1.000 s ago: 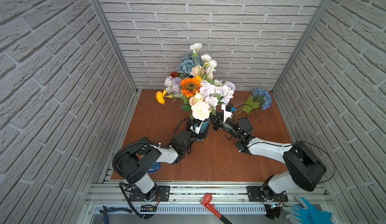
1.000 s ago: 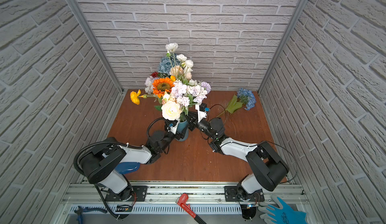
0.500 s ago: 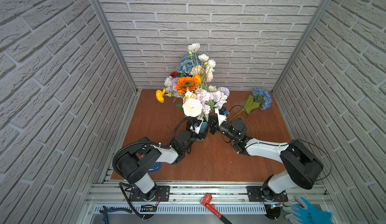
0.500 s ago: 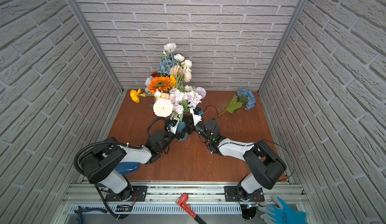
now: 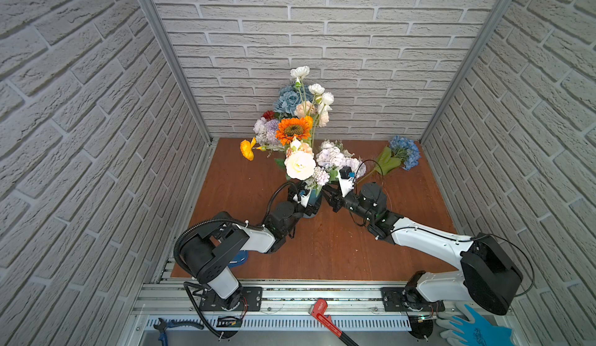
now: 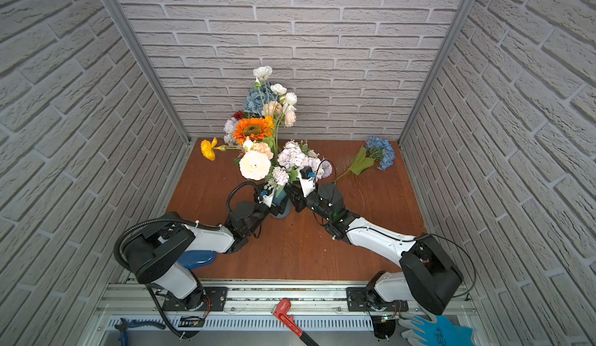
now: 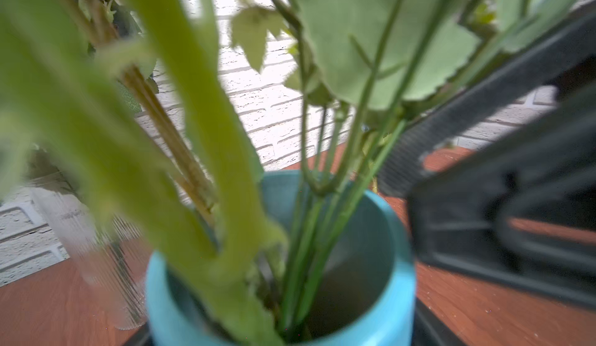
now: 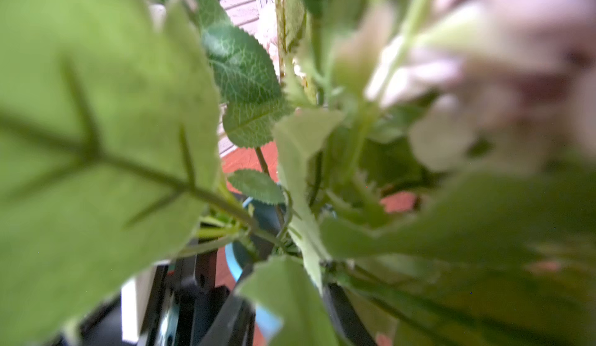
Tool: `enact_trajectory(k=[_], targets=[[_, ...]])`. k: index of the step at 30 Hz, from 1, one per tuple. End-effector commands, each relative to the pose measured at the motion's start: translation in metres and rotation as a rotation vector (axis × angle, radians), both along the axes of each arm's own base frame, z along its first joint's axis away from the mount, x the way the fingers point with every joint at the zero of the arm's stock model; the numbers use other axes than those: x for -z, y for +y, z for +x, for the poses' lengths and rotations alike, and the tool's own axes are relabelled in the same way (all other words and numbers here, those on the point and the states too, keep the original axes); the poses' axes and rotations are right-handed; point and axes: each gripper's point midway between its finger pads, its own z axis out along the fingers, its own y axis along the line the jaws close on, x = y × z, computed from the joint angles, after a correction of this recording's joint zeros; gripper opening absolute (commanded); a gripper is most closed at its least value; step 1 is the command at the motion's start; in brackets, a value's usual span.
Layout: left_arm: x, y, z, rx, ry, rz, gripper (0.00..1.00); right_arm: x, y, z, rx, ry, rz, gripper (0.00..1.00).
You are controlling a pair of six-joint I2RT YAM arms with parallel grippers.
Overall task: Arrange flowers in a vase
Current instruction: Place the flowers into the vase.
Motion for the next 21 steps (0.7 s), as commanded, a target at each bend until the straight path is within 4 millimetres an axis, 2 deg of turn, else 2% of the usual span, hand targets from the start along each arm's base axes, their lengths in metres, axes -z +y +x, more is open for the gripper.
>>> enact_trajectory(k=[1,5,10,14,17,19,21], targets=[[0.006,-0.001,-0.004,0.016,-0.005,0.013,0.0,-0.001,-0.007,-0.009,0.006,0.035,-0.051,0.33],[0.005,-0.001,-0.004,0.015,-0.007,0.013,0.0,-0.003,-0.012,-0.015,0.009,0.07,-0.09,0.34],[0.005,-0.003,-0.004,0.019,-0.009,0.008,0.0,-0.015,-0.01,-0.005,0.034,0.021,-0.066,0.34],[0.005,-0.002,-0.004,0.019,-0.005,0.014,0.0,-0.011,-0.015,0.003,0.084,0.047,-0.065,0.34],[0.006,-0.001,-0.005,0.018,-0.005,0.014,0.0,-0.02,-0.019,0.007,0.115,0.013,-0.022,0.43],[0.005,-0.001,-0.004,0.018,-0.008,0.007,0.0,-0.031,-0.017,0.006,0.105,-0.013,0.008,0.54],[0.006,-0.001,-0.005,0.019,-0.006,0.008,0.0,-0.037,-0.014,0.009,0.1,-0.024,0.014,0.57]])
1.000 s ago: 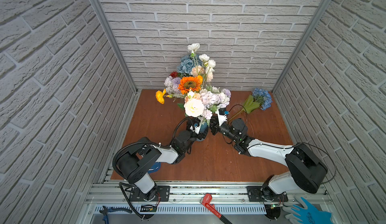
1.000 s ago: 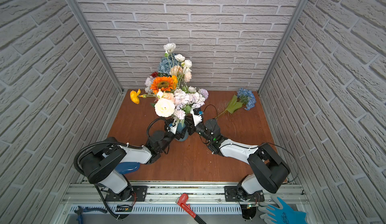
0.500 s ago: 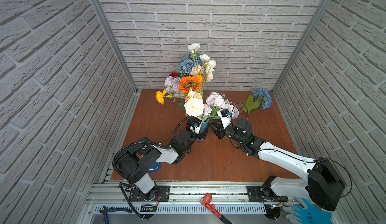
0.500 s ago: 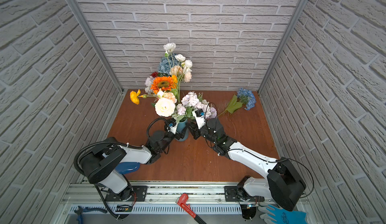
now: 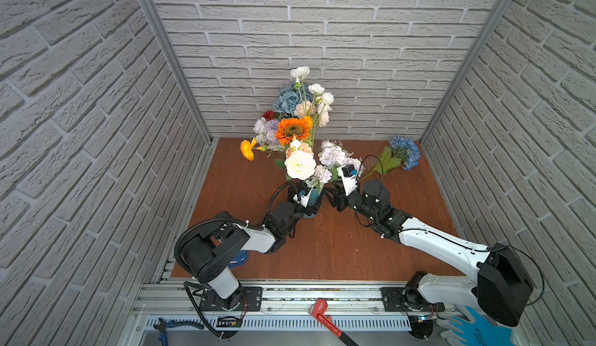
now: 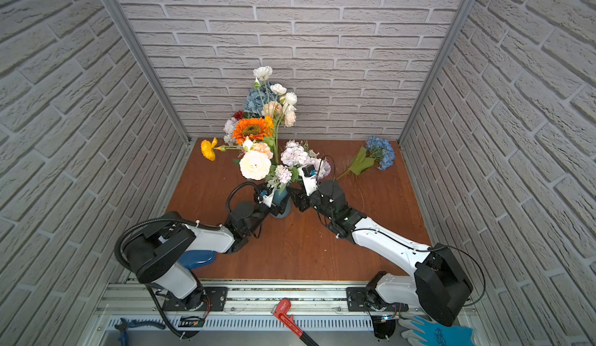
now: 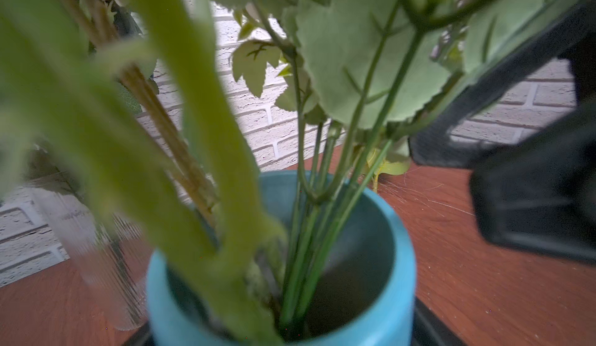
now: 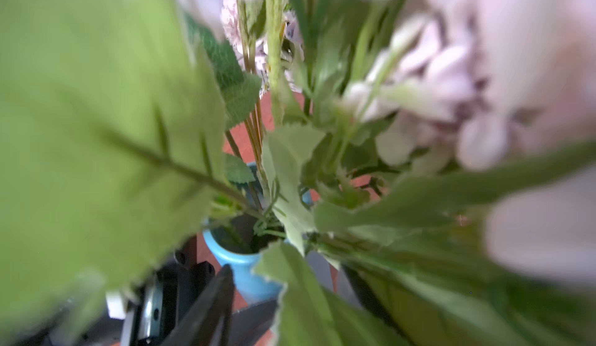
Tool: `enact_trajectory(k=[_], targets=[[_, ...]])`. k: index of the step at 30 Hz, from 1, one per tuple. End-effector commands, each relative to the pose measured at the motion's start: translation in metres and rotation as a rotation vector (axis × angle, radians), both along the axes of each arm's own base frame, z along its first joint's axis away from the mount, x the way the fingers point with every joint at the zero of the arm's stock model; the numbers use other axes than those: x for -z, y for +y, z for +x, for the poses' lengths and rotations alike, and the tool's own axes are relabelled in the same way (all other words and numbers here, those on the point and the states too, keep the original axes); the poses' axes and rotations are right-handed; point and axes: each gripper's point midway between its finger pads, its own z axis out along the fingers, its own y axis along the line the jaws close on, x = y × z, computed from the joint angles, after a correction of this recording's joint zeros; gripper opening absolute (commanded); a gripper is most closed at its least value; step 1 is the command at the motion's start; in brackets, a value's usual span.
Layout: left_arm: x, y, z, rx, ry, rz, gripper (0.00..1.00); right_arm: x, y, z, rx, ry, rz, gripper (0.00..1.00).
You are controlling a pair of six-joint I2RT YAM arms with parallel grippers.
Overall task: Arrange flowers in a vase
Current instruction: Place the flowers into the vase.
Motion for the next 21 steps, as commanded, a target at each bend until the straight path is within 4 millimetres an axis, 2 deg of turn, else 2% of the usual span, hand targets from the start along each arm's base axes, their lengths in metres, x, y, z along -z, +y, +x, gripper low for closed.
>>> enact_trajectory(k=[1,5,8,10,13,16,21], targets=[[0.005,-0.002,-0.005,0.02,-0.005,0.01,0.0,-0.032,0.004,0.01,0.014,-0.082,0.065,0.57],[0.005,-0.002,-0.004,0.019,-0.008,0.009,0.0,-0.037,0.012,0.02,0.006,-0.109,0.082,0.57],[0.005,-0.001,-0.005,0.02,-0.009,0.01,0.0,-0.046,0.027,0.02,-0.06,-0.163,0.132,0.55],[0.005,-0.001,-0.005,0.017,-0.009,0.012,0.0,-0.044,0.038,0.018,-0.119,-0.166,0.142,0.52],[0.006,0.0,-0.005,0.014,-0.009,0.014,0.0,-0.031,0.046,0.017,-0.155,-0.106,0.128,0.48],[0.006,0.0,-0.005,0.015,-0.009,0.013,0.0,-0.025,0.043,0.013,-0.148,-0.093,0.12,0.48],[0.007,0.0,-0.005,0.014,-0.007,0.013,0.0,-0.026,0.026,0.003,-0.108,-0.086,0.093,0.48]])
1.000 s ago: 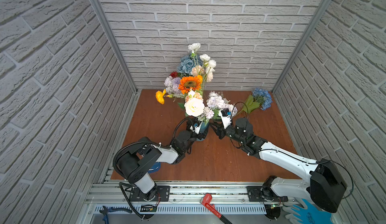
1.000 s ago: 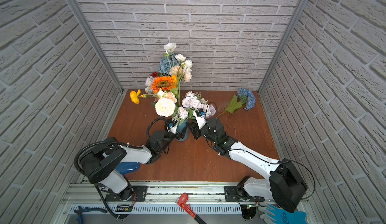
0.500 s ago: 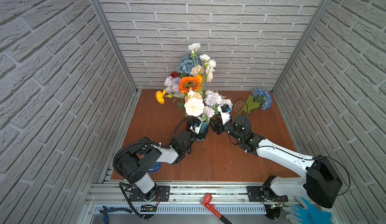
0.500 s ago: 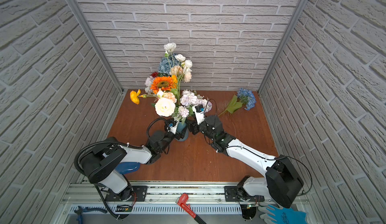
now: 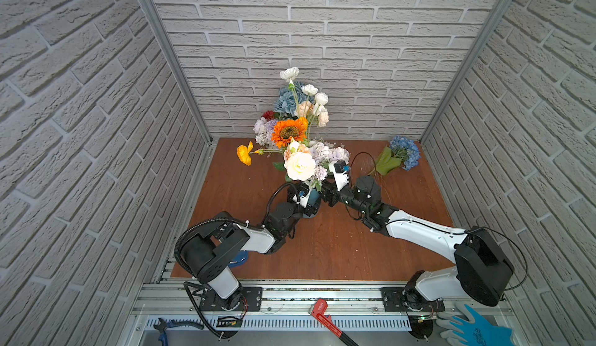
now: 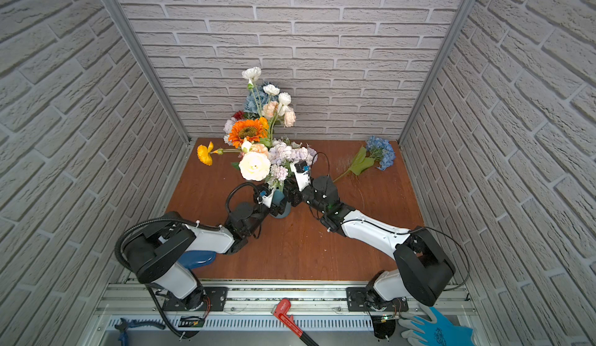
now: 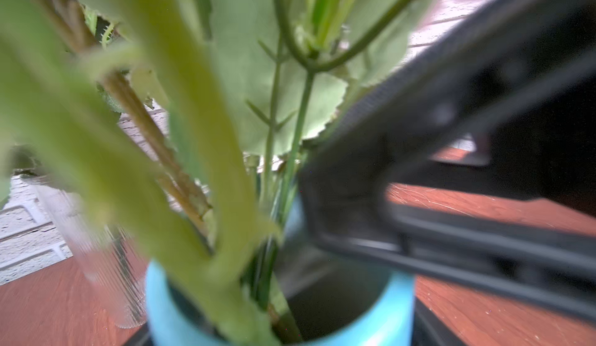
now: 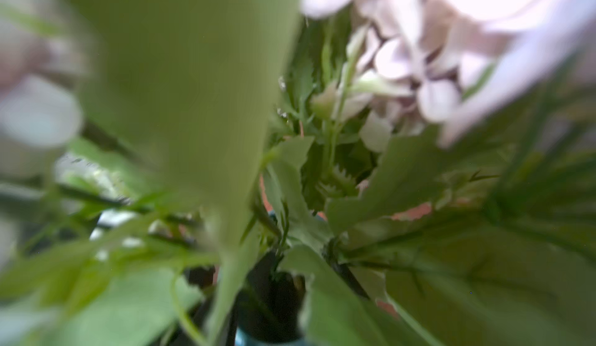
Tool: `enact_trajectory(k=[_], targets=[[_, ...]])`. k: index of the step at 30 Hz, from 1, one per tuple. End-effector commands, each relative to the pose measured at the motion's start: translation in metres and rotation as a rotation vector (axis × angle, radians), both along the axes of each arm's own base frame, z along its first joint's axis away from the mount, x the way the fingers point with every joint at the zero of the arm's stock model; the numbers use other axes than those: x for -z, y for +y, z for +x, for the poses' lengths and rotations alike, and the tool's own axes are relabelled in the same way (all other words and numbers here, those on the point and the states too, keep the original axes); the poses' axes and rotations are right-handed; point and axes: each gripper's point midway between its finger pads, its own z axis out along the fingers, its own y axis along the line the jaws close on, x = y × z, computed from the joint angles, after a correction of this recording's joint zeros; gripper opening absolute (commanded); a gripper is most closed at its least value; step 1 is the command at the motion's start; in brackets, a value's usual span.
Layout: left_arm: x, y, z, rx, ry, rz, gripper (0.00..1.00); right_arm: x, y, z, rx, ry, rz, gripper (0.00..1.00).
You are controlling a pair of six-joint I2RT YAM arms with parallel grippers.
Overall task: Arrange flowers in a vase
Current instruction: Place the flowers into the vase, then pick up the flower from the top-right of the table.
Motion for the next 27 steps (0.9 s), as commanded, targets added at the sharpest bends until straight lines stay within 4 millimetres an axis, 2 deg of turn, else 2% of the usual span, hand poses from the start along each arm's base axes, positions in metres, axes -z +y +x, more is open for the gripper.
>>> enact_trajectory(k=[1,9,13,17,21,23,27], targets=[[0.007,-0.002,-0.004,0.017,-0.005,0.019,0.0,-0.021,-0.008,-0.013,-0.001,-0.029,0.011,0.48],[0.008,0.001,-0.002,0.001,0.0,0.02,0.0,-0.014,-0.042,-0.046,0.03,0.088,-0.126,0.52],[0.006,0.0,-0.001,0.001,-0.003,0.017,0.0,-0.012,-0.075,-0.051,0.135,0.096,-0.168,0.53],[0.006,0.0,-0.001,0.001,-0.002,0.018,0.0,-0.008,-0.121,-0.037,0.314,0.152,-0.154,0.54],[0.007,0.0,-0.002,0.004,0.0,0.019,0.0,0.019,-0.187,-0.014,0.645,0.287,-0.183,0.54],[0.007,0.0,-0.002,0.005,-0.001,0.018,0.0,0.036,-0.217,-0.003,0.769,0.383,-0.141,0.55],[0.006,0.0,-0.002,0.006,-0.005,0.025,0.0,0.056,-0.247,0.022,0.859,0.527,-0.072,0.59]])
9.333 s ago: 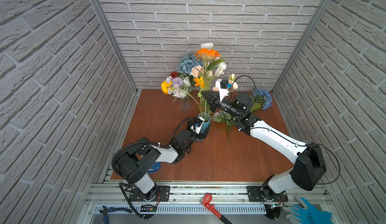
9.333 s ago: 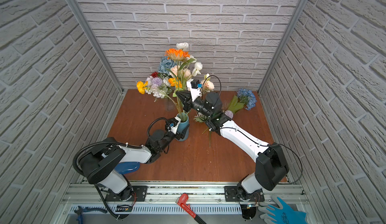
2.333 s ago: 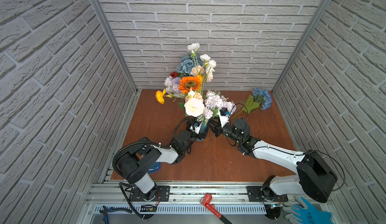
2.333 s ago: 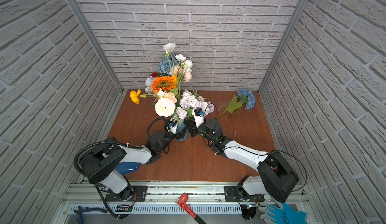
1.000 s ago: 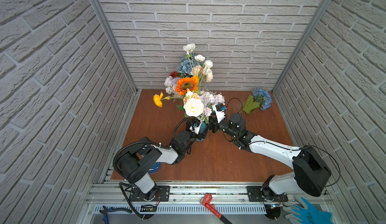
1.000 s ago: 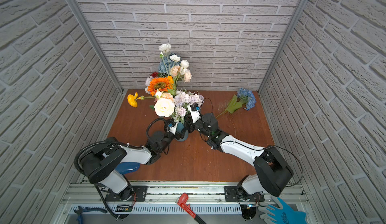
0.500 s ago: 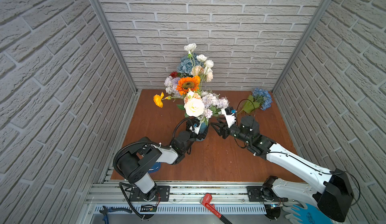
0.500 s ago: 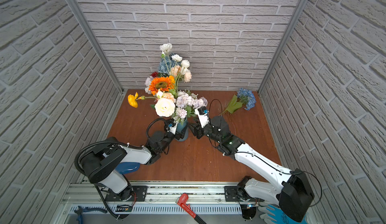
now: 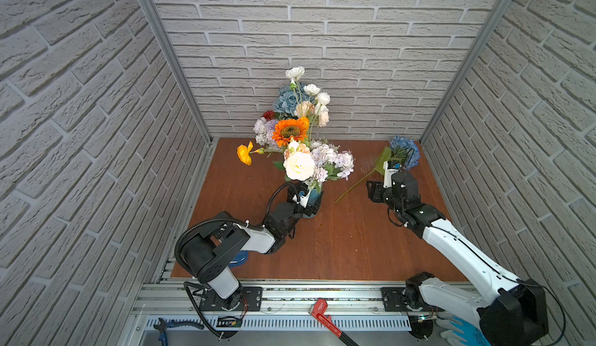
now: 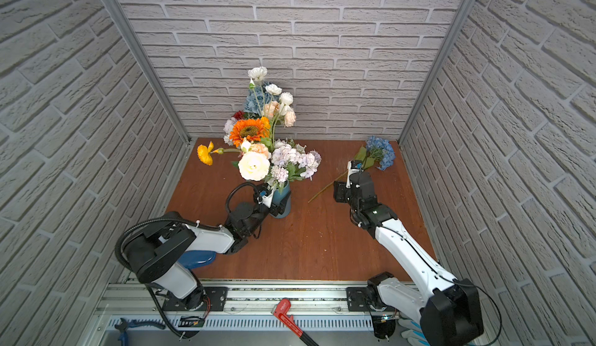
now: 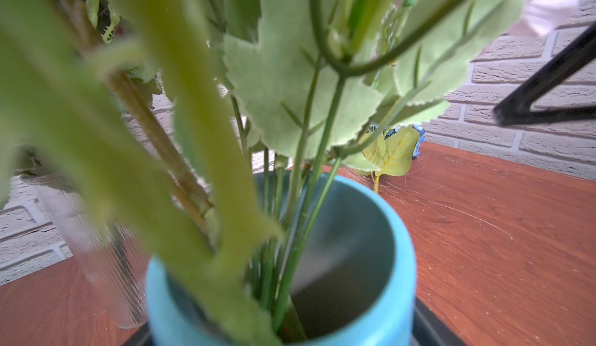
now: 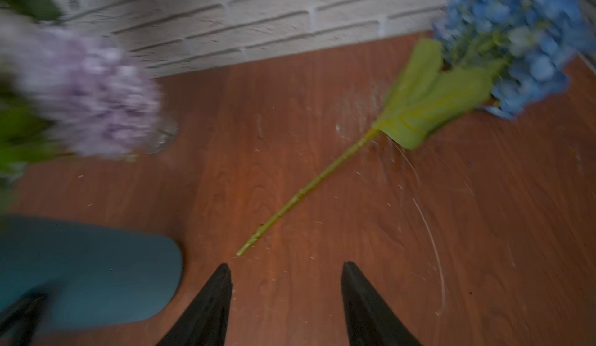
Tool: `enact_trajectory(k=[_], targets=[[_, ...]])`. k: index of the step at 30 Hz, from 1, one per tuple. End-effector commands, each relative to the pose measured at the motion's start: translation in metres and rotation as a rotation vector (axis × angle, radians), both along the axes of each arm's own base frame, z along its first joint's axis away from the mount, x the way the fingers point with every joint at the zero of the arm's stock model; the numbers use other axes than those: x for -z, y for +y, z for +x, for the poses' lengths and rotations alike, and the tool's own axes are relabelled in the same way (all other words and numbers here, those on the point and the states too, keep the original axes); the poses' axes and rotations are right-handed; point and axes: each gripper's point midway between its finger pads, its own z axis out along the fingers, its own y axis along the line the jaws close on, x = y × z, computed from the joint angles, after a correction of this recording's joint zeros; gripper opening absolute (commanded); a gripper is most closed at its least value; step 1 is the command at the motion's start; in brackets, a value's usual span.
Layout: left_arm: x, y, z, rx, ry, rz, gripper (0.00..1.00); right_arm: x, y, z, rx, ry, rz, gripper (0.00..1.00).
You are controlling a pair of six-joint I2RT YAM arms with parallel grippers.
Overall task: Arrange flowers in a vase
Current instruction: Pick up the flower from the top-right of the table.
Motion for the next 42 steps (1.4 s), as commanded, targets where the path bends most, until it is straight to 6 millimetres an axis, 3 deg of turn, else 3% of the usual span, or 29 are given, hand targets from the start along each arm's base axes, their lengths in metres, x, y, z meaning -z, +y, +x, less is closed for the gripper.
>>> enact_trajectory(k=[1,6,11,15,21,27,29,36,39,42], targets=[[0.006,0.0,-0.002,0.006,-0.007,0.027,0.0,0.004,-0.024,0.017,0.146,0.076,0.068,0.59],[0.007,-0.002,-0.002,0.01,-0.005,0.029,0.0,0.024,-0.046,0.056,0.271,0.195,0.125,0.59],[0.008,-0.003,-0.002,0.014,-0.004,0.031,0.0,0.046,-0.041,0.099,0.308,0.262,0.18,0.59],[0.009,-0.003,-0.002,0.014,0.0,0.032,0.0,0.067,-0.037,0.122,0.364,0.292,0.24,0.57],[0.01,-0.004,-0.002,0.018,0.006,0.031,0.0,0.092,-0.043,0.135,0.477,0.305,0.316,0.57],[0.012,-0.005,-0.002,0.023,0.007,0.029,0.0,0.104,-0.043,0.157,0.499,0.302,0.341,0.55],[0.011,-0.005,-0.003,0.022,0.007,0.03,0.0,0.123,-0.044,0.16,0.52,0.334,0.333,0.54],[0.011,-0.004,-0.003,0.02,0.003,0.042,0.0,0.135,-0.051,0.171,0.555,0.331,0.32,0.5],[0.011,-0.005,-0.003,0.02,0.001,0.042,0.0,0.137,-0.053,0.174,0.555,0.324,0.314,0.44],[0.011,-0.004,-0.003,0.019,0.002,0.043,0.0,0.137,-0.055,0.178,0.55,0.32,0.303,0.28]])
